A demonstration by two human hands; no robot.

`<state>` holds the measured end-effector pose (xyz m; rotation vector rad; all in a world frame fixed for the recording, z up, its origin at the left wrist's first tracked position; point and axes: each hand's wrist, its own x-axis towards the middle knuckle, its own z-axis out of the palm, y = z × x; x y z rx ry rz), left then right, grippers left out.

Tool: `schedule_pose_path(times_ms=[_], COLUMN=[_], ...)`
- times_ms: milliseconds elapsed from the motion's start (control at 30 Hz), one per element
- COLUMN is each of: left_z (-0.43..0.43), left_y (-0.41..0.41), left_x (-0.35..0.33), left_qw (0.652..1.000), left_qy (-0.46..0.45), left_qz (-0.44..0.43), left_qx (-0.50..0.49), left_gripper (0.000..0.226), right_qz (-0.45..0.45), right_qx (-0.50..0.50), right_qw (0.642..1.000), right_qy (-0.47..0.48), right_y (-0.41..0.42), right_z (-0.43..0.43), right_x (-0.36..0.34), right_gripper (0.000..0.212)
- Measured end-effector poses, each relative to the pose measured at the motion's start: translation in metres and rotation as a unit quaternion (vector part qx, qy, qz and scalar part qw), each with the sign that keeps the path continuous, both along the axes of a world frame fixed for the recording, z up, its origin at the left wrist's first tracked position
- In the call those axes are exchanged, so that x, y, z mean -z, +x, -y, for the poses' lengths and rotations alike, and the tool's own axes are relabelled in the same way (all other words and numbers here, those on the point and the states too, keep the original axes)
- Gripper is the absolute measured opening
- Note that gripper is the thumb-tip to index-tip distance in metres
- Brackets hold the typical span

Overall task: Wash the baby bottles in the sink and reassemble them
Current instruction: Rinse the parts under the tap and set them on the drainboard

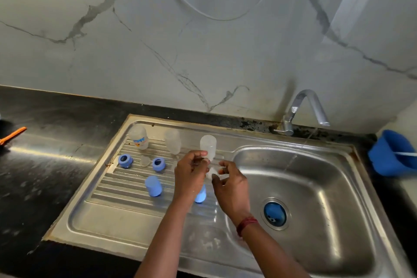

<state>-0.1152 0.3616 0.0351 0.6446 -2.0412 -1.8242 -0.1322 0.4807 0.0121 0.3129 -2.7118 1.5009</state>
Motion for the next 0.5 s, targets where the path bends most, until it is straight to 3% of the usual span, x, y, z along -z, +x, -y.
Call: schedule_pose_path(times_ms=[133,333,500], left_z=[-0.046,-0.111,-0.148], left_y=[-0.009,-0.023,-0.034], left_x=[0.011,0.041,0.068], left_qw=[0.999,0.989,0.971], left_qy=[0.023,0.065,0.087], left_qz=[0.022,0.108,0.197], left_qx=[0.035,0.076,0.099], left_gripper=[0.029,0.017,0.017], right_qz=[0.022,0.140,0.200], right_qx=[0.010,0.023,-0.009], right_qw=[0.999,0.986,0.967], right_qy=[0.039,0.092,0.161], right_y=[-0.010,-0.028,-0.043], right_z=[-0.051,-0.126,-0.176], right_x=[0.012,0.040,0.080], right_gripper=[0.022,0.014,0.018])
